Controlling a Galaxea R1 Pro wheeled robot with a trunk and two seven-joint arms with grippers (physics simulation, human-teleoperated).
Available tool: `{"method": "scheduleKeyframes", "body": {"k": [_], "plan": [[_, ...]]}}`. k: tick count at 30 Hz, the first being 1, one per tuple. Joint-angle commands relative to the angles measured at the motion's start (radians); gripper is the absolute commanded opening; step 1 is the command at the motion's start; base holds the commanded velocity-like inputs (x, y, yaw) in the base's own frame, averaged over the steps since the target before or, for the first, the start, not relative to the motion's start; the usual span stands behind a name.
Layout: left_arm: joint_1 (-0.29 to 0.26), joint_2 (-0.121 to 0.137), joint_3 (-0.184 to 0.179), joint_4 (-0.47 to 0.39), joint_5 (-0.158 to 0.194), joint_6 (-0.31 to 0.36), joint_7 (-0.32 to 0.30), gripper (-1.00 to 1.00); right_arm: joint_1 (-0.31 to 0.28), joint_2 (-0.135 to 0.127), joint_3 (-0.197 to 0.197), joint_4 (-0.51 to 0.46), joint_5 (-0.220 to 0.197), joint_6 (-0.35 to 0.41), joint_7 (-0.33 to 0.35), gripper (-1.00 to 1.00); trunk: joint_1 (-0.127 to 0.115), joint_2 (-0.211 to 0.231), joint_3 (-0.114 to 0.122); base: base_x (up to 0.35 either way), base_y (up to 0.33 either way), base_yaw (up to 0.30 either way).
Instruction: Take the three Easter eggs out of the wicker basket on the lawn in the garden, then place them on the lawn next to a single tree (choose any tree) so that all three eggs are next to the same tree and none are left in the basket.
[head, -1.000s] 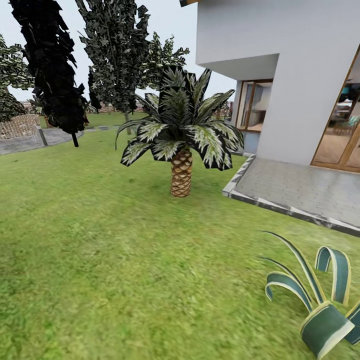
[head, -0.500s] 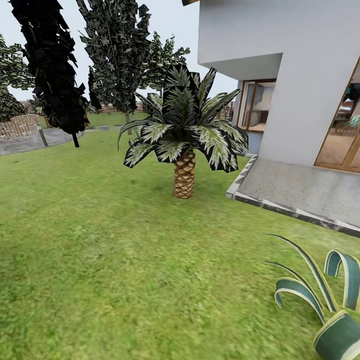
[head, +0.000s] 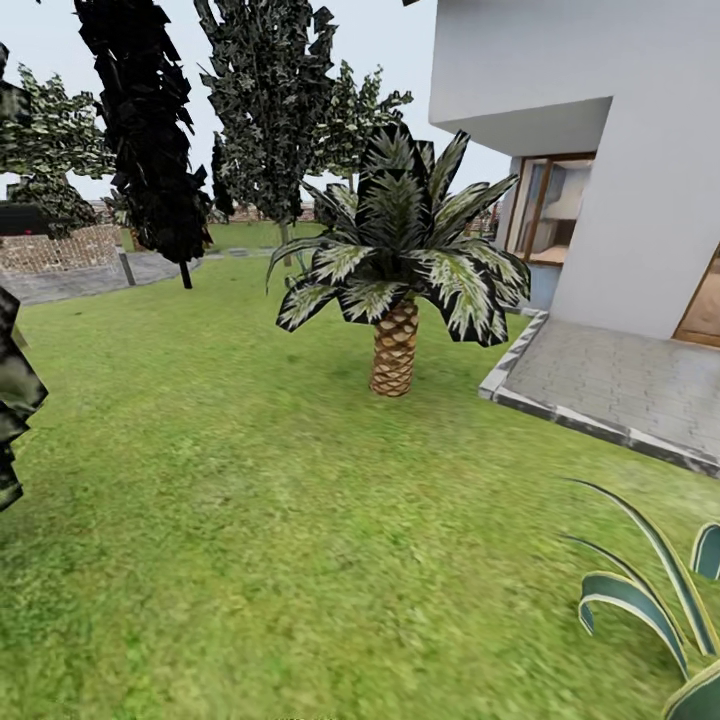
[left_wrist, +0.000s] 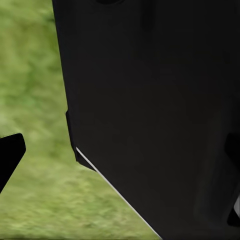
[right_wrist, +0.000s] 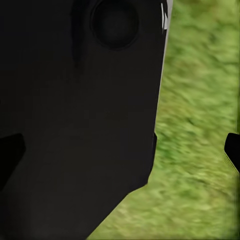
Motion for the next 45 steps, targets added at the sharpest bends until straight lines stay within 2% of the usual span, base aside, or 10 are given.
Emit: {"method": "scheduleKeyframes", "body": {"k": [1, 12, 45], "plan": [[0.001, 0.0, -0.001, -0.002, -0.002, 0.001, -0.003, 1.0, -0.001, 0.0, 0.001, 0.003, 0.003, -0.003, 0.003, 1.0, 0.0, 0.0, -0.001, 0.0, 0.0, 0.272], [0.001, 0.0, -0.001, -0.002, -0.002, 0.001, -0.003, 1.0, -0.001, -0.001, 0.003, 0.003, 0.006, -0.005, 0.003, 1.0, 0.0, 0.0, -0.007, 0.0, 0.0, 0.224], [0.001, 0.0, -0.002, -0.002, -0.002, 0.001, -0.003, 1.0, -0.001, -0.002, 0.004, 0.002, 0.01, -0.002, 0.01, 1.0, 0.0, 0.0, -0.007, 0.0, 0.0, 0.001]]}}
